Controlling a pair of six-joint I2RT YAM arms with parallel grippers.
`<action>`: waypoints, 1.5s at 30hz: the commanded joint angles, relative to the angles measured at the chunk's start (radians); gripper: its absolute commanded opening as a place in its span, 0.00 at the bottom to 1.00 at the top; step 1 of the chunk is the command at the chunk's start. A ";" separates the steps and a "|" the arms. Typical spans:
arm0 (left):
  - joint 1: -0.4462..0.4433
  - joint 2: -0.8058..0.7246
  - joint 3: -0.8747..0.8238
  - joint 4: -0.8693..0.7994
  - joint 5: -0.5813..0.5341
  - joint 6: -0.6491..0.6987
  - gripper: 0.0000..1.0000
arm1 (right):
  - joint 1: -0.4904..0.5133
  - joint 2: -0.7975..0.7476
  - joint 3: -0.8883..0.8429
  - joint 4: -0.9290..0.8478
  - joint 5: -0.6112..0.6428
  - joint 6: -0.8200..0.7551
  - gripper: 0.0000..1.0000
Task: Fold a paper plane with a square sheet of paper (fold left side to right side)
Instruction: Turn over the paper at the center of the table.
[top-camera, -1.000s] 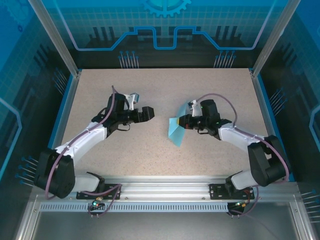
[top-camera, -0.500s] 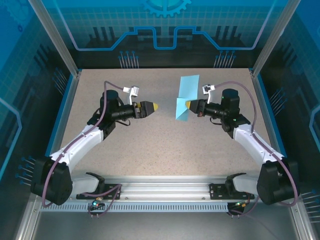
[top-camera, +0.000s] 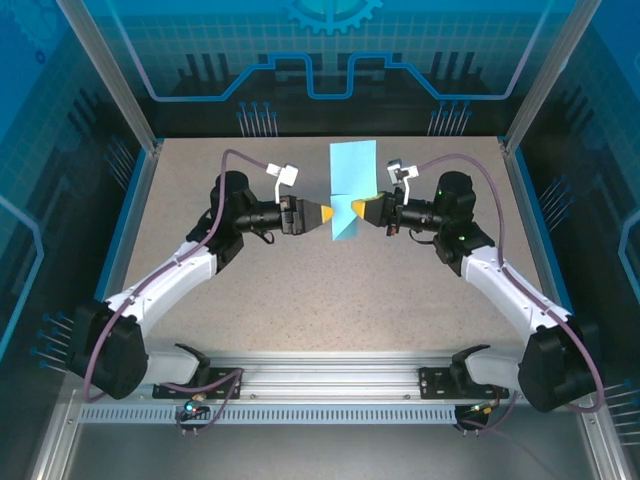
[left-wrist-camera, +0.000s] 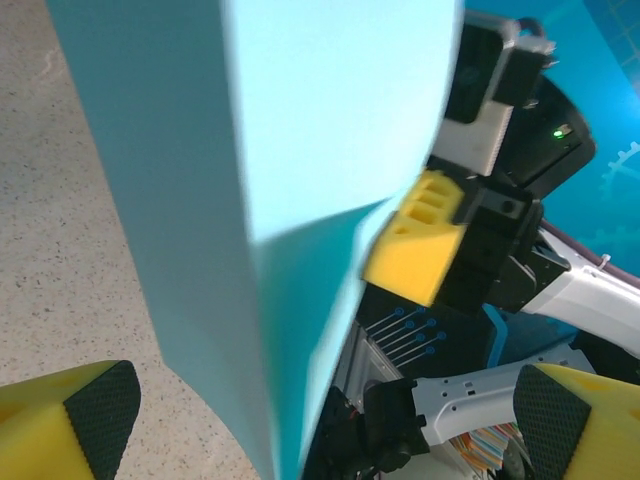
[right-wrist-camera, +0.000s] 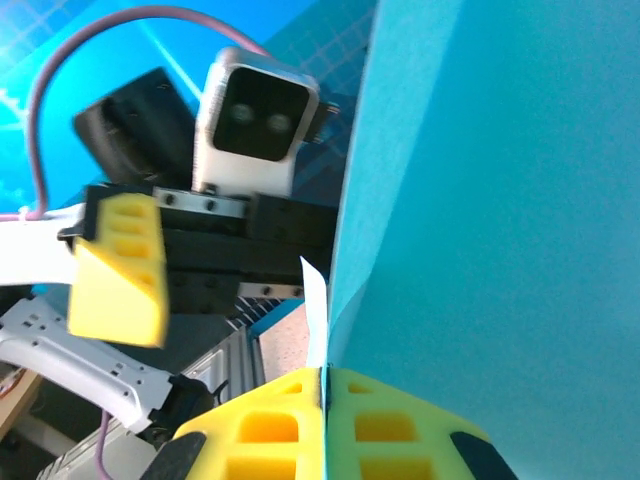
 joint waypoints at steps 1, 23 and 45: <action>-0.018 0.017 0.046 0.037 0.036 -0.003 0.99 | 0.034 -0.004 0.042 0.066 -0.030 0.013 0.04; -0.038 -0.052 0.023 0.068 0.015 0.012 0.53 | 0.070 0.018 0.027 0.128 0.020 0.079 0.05; -0.043 -0.068 0.094 -0.327 -0.131 0.225 0.07 | 0.044 -0.074 0.030 -0.225 0.149 -0.090 0.42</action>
